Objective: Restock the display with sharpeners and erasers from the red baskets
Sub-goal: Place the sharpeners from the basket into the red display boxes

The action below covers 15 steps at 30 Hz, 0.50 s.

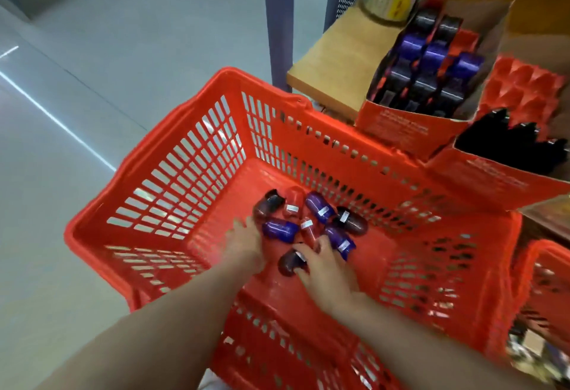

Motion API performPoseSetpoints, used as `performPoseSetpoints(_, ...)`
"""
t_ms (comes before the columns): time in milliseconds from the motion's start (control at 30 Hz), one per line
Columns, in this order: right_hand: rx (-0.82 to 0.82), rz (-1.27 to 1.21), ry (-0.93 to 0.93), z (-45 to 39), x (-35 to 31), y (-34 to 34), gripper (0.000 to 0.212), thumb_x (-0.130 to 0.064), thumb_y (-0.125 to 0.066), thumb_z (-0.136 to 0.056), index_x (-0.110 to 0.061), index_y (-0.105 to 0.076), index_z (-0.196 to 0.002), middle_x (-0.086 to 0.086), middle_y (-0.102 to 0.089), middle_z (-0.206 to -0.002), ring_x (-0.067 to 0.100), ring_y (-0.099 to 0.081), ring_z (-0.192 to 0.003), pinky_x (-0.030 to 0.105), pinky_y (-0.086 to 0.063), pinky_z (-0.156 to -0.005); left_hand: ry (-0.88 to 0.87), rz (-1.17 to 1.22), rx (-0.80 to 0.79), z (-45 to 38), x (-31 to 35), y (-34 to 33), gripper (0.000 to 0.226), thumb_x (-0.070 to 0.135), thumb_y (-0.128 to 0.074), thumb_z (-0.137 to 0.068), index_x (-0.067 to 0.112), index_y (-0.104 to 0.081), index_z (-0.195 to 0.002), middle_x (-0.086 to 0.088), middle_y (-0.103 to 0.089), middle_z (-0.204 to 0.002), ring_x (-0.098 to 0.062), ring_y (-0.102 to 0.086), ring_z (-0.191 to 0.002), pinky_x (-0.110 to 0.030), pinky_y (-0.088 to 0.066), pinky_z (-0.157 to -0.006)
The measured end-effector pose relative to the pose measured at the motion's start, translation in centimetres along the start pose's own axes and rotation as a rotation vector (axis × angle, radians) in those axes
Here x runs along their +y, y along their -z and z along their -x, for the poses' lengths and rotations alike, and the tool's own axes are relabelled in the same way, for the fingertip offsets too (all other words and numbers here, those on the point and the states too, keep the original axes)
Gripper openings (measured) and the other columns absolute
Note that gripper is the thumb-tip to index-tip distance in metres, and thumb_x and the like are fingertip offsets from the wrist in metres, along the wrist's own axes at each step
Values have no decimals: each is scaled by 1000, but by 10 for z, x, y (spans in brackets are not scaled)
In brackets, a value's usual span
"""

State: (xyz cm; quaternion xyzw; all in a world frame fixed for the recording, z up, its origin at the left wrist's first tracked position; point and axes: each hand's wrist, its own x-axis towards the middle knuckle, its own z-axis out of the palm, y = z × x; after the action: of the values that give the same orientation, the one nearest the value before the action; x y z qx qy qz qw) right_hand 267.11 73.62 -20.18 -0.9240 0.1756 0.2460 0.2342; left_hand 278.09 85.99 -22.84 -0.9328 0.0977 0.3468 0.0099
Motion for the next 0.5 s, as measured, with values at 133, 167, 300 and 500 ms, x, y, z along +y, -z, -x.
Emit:
performPoseSetpoints(133,99,-172,-130,-9,-11,-14,47,-41,-62,-93,-30,-46,-136,7,-31,-132,26,-55,-111,34,-46,-98,53,157,25,-9,-8,-1,62,18,-71,-86,5,-32,-133,-18,-45,-135,-35,-48,-125,-40,-41,-105)
performPoseSetpoints(167,120,-226,-154,-10,-14,-17,46,-37,-66,-90,-25,-49,-131,6,-31,-129,25,-55,-109,32,-45,-99,86,249,2,-9,-9,5,61,18,-73,-85,5,-35,-131,-18,-50,-132,-34,-51,-123,-39,-44,-103)
performPoseSetpoints(300,87,-490,-230,-5,-19,-20,39,-21,-79,-80,-21,-49,-105,4,-51,-114,20,-60,-98,28,-48,-86,60,448,-98,-7,-14,23,67,25,-87,-72,15,-53,-129,-7,-63,-119,-19,-62,-103,-29,-54,-87)
performPoseSetpoints(500,57,-810,-376,0,9,2,26,-22,-82,-78,-22,-68,-101,-5,-64,-88,15,-62,-88,24,-47,-77,43,744,-213,12,-4,28,57,17,-79,-82,24,-56,-134,-10,-66,-108,-24,-66,-84,-40,-59,-83)
